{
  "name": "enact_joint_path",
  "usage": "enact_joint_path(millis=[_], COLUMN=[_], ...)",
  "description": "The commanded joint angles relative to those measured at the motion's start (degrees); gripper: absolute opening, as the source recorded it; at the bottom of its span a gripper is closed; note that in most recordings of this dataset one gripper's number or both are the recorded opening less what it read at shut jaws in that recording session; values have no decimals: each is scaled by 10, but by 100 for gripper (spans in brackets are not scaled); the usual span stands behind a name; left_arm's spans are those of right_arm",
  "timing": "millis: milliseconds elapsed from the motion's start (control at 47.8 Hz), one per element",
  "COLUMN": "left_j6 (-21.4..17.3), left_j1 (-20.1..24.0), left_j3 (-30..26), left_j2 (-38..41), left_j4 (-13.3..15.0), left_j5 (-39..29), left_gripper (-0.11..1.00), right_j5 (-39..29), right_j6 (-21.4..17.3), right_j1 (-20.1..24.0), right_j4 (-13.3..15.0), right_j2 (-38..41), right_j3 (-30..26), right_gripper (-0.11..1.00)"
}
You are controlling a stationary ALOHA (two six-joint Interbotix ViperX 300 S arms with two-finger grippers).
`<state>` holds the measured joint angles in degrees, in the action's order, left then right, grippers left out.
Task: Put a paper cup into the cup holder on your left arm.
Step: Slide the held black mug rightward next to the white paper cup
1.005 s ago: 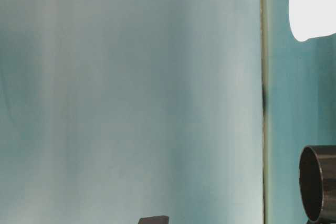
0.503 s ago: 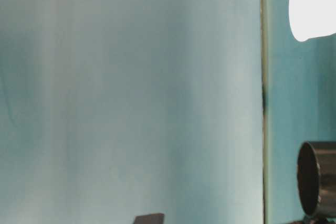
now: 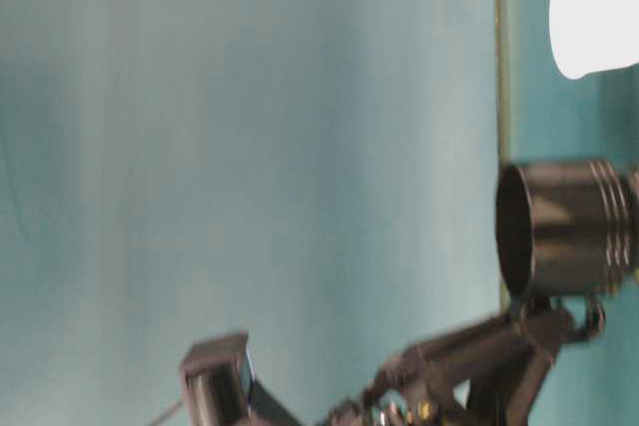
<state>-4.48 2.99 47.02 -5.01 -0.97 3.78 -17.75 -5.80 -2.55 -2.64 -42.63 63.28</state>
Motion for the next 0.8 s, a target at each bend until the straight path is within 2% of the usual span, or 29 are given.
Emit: enact_joint_path(millis=[0, 188, 775], left_j6=[-4, -11, -11], left_j1=[0, 1, 1], left_j3=[-23, -40, -42], left_j2=[16, 41, 62], left_j4=[-1, -1, -1], left_j5=[7, 10, 30], left_gripper=[30, 30, 30], right_j5=[3, 3, 3], right_j6=[-5, -4, -4], right_j1=[0, -1, -1], right_j4=[-1, -1, 0], right_j2=[0, 0, 0], right_j3=[-15, -15, -15], right_gripper=[0, 0, 0])
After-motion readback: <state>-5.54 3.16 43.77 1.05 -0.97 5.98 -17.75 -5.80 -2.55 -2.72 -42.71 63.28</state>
